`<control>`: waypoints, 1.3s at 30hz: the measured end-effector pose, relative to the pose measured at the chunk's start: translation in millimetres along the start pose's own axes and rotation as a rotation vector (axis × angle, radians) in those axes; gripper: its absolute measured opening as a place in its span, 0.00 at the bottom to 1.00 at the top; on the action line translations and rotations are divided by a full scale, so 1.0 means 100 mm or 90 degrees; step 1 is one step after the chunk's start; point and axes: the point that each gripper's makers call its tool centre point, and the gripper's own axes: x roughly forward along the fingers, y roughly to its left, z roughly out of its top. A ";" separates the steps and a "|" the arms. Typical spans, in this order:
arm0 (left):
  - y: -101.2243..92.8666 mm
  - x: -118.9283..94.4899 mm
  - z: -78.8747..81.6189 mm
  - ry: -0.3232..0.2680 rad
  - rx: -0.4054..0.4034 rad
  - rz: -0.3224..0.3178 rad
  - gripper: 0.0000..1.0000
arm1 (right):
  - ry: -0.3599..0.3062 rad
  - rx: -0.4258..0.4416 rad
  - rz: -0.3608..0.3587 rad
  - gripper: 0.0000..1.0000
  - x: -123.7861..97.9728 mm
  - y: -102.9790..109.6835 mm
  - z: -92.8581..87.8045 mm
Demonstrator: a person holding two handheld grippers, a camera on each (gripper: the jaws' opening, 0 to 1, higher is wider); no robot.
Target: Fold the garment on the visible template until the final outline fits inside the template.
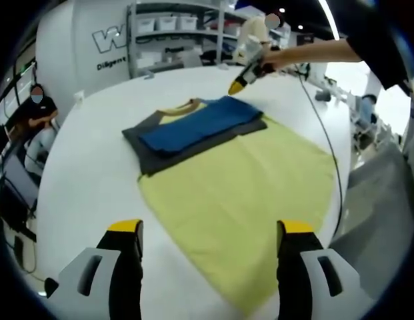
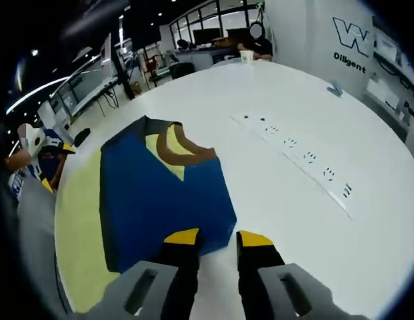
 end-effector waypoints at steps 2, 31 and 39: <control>-0.01 0.00 0.00 0.001 0.001 0.000 0.78 | 0.015 -0.012 -0.010 0.14 0.04 0.00 -0.07; -0.04 -0.10 -0.47 0.071 -0.142 0.032 0.67 | -0.043 0.133 -0.113 0.34 -0.51 0.55 -0.99; -0.11 -0.19 -0.52 0.072 -0.160 0.020 0.64 | -0.020 0.132 -0.096 0.36 -0.67 1.06 -1.35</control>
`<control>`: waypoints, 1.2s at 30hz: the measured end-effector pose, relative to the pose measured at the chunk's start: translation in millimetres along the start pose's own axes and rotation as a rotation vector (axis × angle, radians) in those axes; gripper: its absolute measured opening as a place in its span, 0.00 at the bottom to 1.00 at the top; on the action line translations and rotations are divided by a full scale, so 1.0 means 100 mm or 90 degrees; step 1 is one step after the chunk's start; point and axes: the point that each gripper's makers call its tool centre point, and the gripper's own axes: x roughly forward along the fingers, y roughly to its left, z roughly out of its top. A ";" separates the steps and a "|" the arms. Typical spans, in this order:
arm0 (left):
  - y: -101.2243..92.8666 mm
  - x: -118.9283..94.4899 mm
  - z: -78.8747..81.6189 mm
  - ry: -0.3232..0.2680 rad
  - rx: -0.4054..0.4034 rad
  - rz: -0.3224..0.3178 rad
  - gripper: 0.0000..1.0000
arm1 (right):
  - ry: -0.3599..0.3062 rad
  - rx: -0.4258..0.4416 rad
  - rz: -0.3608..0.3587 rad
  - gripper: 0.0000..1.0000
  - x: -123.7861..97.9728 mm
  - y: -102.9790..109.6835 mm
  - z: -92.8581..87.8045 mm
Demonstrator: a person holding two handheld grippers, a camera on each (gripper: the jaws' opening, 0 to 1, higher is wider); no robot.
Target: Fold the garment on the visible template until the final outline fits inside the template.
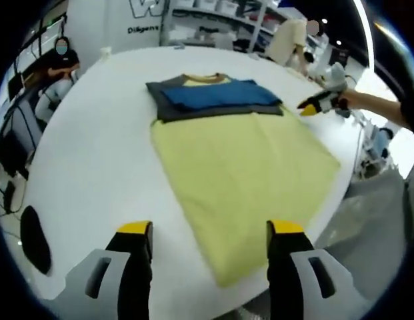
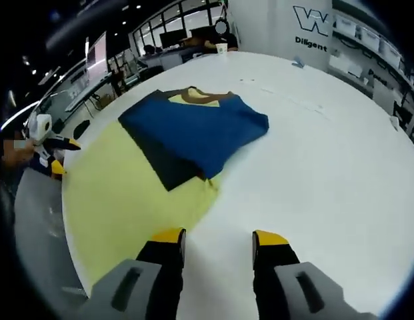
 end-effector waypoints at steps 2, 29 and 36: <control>-0.06 -0.01 -0.03 0.004 0.003 -0.009 0.66 | 0.003 0.002 0.001 0.37 -0.08 0.06 -0.08; -0.20 -0.14 -0.32 0.011 0.022 -0.013 0.59 | -0.010 0.053 0.014 0.36 -0.48 0.59 -0.76; -0.18 -0.13 -0.33 0.018 0.025 -0.007 0.47 | -0.016 0.078 0.013 0.34 -0.61 0.81 -0.89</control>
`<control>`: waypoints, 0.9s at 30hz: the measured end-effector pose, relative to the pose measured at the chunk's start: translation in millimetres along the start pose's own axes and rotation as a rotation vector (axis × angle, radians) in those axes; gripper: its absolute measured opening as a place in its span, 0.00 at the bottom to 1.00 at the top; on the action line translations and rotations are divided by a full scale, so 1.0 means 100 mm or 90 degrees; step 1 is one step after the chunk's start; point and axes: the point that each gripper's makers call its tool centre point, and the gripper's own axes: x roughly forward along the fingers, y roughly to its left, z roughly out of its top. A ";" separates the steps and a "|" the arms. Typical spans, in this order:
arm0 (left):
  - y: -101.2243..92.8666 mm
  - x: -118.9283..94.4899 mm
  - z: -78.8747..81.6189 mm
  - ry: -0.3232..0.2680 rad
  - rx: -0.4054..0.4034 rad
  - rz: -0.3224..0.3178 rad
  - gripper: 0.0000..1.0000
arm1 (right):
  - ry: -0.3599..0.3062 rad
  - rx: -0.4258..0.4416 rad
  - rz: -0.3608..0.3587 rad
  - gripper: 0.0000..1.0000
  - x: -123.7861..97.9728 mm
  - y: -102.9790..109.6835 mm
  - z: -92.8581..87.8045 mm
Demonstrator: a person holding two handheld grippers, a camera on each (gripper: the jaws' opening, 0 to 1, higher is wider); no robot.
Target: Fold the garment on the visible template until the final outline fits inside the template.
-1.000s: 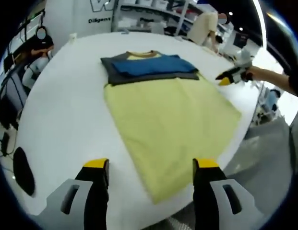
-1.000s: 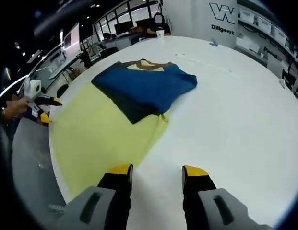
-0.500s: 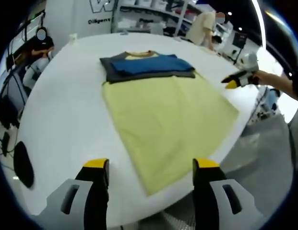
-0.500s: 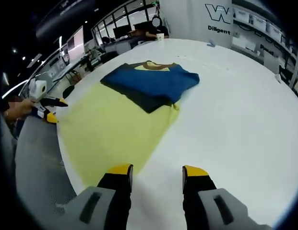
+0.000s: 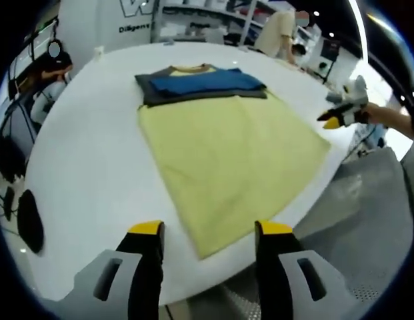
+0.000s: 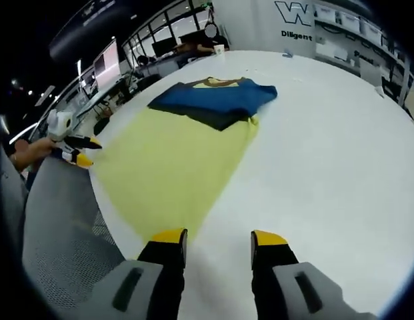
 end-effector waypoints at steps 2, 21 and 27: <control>0.04 0.01 -0.05 0.013 0.005 0.015 0.44 | -0.002 0.002 0.004 0.34 0.02 0.05 -0.04; 0.05 0.00 -0.07 0.033 0.032 0.046 0.25 | 0.003 -0.002 0.040 0.23 0.10 0.36 -0.15; 0.04 0.01 -0.10 0.043 0.039 0.046 0.14 | -0.002 0.007 0.053 0.15 0.15 0.43 -0.16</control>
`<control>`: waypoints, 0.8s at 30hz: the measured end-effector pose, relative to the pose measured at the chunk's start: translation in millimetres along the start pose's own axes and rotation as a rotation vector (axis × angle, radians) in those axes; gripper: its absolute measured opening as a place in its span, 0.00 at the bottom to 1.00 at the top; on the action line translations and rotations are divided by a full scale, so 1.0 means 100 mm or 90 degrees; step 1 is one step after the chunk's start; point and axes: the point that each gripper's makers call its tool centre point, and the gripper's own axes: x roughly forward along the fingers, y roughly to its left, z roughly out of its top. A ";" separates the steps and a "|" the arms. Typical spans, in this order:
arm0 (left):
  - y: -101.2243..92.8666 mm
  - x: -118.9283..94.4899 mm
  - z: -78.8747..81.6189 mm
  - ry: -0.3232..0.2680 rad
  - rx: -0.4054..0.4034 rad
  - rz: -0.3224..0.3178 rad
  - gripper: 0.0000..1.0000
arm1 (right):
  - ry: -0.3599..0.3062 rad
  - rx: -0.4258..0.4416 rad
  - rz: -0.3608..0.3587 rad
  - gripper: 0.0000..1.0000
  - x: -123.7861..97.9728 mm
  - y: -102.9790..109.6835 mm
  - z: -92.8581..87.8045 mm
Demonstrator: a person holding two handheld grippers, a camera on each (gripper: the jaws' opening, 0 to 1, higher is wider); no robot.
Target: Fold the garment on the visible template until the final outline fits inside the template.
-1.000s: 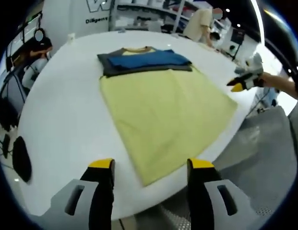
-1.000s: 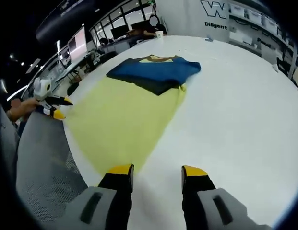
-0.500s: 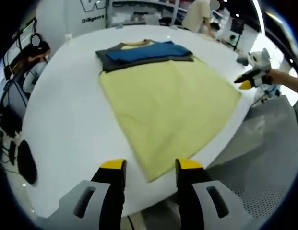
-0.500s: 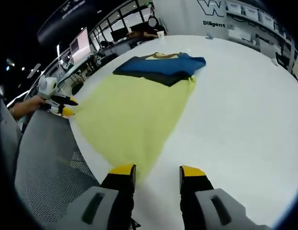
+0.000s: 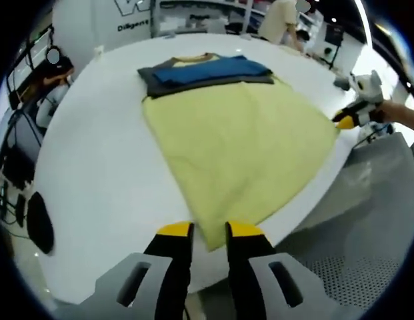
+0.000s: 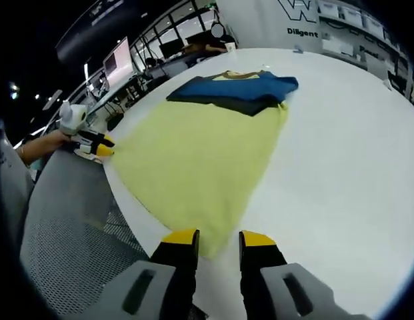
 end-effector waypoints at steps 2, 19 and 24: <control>0.00 0.00 -0.01 0.004 -0.006 0.001 0.09 | 0.001 0.008 0.001 0.13 0.01 0.00 0.00; 0.03 0.00 -0.08 0.010 -0.091 -0.025 0.01 | 0.015 0.045 -0.009 0.00 0.00 -0.08 -0.12; 0.03 -0.05 -0.04 0.005 -0.110 -0.031 0.00 | -0.002 0.067 0.000 0.00 -0.06 -0.07 -0.07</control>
